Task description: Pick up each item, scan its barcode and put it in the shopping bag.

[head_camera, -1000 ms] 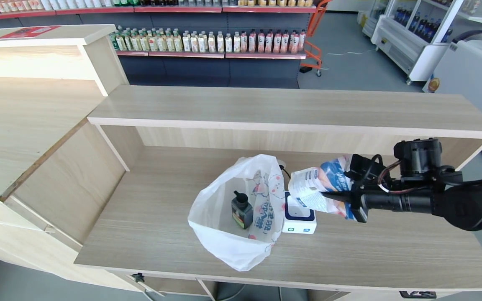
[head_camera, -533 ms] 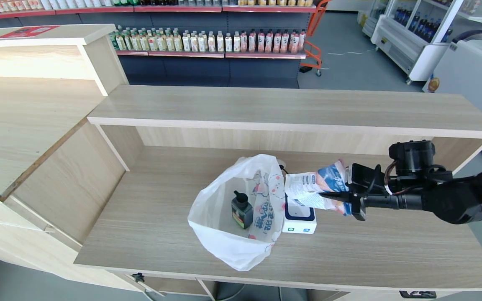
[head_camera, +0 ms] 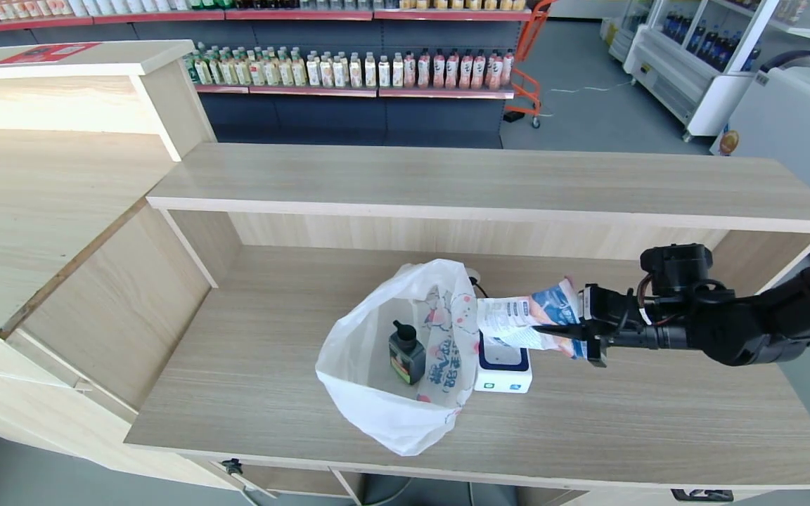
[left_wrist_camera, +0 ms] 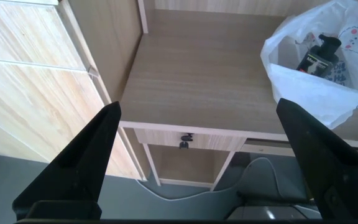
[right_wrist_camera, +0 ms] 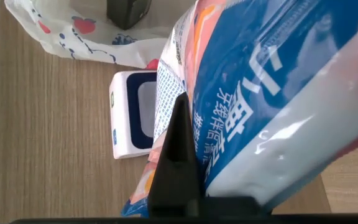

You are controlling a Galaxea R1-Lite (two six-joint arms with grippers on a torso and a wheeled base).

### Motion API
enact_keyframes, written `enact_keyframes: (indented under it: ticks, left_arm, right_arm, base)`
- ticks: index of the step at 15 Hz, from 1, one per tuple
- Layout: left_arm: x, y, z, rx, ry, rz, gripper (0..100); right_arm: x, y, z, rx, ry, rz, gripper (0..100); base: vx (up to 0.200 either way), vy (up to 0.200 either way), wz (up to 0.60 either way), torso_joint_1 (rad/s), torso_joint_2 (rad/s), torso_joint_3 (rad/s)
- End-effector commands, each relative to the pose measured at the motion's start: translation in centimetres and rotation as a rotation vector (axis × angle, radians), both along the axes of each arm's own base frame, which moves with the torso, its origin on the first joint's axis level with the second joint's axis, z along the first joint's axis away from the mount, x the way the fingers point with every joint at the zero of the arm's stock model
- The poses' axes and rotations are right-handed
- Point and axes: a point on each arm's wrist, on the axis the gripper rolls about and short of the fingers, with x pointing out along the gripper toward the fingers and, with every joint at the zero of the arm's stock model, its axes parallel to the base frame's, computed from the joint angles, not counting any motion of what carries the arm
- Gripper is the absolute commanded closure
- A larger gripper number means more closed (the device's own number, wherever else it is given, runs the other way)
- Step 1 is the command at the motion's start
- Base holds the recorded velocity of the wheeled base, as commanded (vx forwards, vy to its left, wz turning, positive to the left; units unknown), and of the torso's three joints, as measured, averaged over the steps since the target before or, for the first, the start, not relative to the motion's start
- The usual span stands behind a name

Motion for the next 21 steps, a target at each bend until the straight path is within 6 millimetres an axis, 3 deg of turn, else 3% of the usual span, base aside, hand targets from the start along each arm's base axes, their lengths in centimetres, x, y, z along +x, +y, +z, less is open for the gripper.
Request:
enact_keyframes:
  ticks: [1,6,13,15,18,20,21]
  left_arm:
    - [0.0,0.0,0.0,0.000,0.000,0.001,0]
    - [0.0,0.0,0.0,0.000,0.000,0.001,0]
    - [0.0,0.0,0.0,0.000,0.000,0.001,0]
    - [0.0,0.0,0.0,0.000,0.000,0.001,0]
    - [0.0,0.0,0.0,0.000,0.000,0.001,0]
    - [0.0,0.0,0.0,0.000,0.000,0.001,0]
    - [0.0,0.0,0.0,0.000,0.000,0.001,0]
  right_arm:
    - [0.5,-0.1,-1.7,-0.008,0.025,0.011,100]
    - [1.3,0.0,-2.9,-0.011,0.014,0.055,100]
    - [2.2,0.0,-2.6,-0.003,-0.019,0.058,100]
    - [1.7,0.1,-0.5,0.047,0.001,0.037,100]
    - [0.4,0.0,4.4,0.181,0.074,-0.030,100]
    - [-1.3,-0.1,7.5,0.285,0.156,-0.085,100]
    - [-3.0,-0.3,9.4,0.367,0.247,-0.168,100]
  base:
    - [0.000,0.000,0.00,0.000,0.00,0.000]
    - [0.000,0.000,0.00,0.000,0.00,0.000]
    - [0.000,0.000,0.00,0.000,0.00,0.000]
    - [0.000,0.000,0.00,0.000,0.00,0.000]
    - [0.000,0.000,0.00,0.000,0.00,0.000]
    - [0.000,0.000,0.00,0.000,0.00,0.000]
    - [0.000,0.000,0.00,0.000,0.00,0.000]
